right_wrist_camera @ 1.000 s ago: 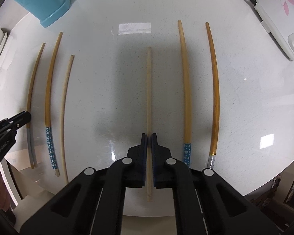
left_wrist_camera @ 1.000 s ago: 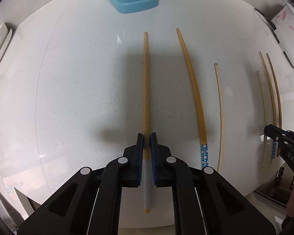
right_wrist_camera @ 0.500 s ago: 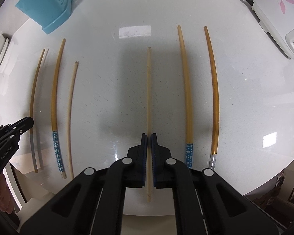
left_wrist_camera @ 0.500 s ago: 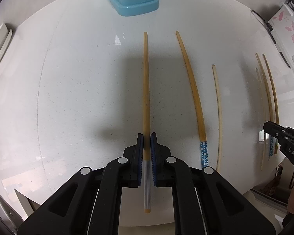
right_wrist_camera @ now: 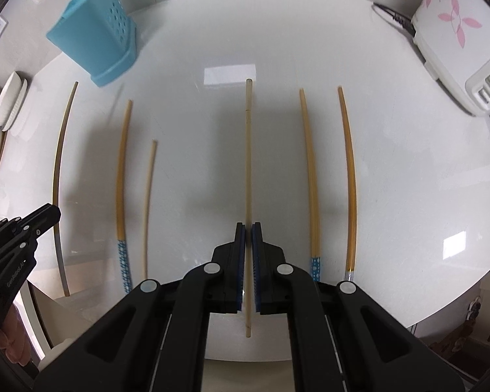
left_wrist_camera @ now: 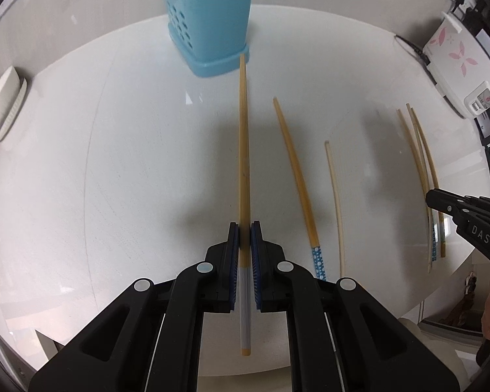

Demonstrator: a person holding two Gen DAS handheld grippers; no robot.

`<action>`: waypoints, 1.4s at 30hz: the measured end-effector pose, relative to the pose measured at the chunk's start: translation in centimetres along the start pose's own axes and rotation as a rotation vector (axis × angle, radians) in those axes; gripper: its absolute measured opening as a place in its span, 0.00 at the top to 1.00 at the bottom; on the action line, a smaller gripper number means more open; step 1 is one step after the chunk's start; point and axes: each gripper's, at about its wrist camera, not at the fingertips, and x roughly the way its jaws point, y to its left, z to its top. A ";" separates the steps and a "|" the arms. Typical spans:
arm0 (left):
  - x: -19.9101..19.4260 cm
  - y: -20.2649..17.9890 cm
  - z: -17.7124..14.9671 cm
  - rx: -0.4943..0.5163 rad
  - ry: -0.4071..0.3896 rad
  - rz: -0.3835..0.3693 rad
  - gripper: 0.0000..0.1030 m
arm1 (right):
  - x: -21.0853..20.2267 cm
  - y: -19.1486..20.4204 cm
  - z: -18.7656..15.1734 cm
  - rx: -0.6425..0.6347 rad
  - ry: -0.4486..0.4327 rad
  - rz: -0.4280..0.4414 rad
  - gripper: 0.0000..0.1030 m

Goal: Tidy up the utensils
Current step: 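Lift both held chopsticks and carry them upright over the blue holder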

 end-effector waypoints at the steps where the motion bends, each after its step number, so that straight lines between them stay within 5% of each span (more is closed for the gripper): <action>1: -0.3 -0.1 -0.1 0.002 -0.010 -0.002 0.93 | -0.3 0.2 0.1 -0.003 -0.009 0.001 0.97; 22: -8.7 1.0 3.9 -0.055 -0.254 -0.023 0.93 | -7.1 2.8 4.6 -0.078 -0.235 0.027 0.97; 42: -12.3 2.4 10.0 -0.102 -0.455 -0.036 0.93 | -11.7 5.8 10.4 -0.105 -0.427 0.114 0.97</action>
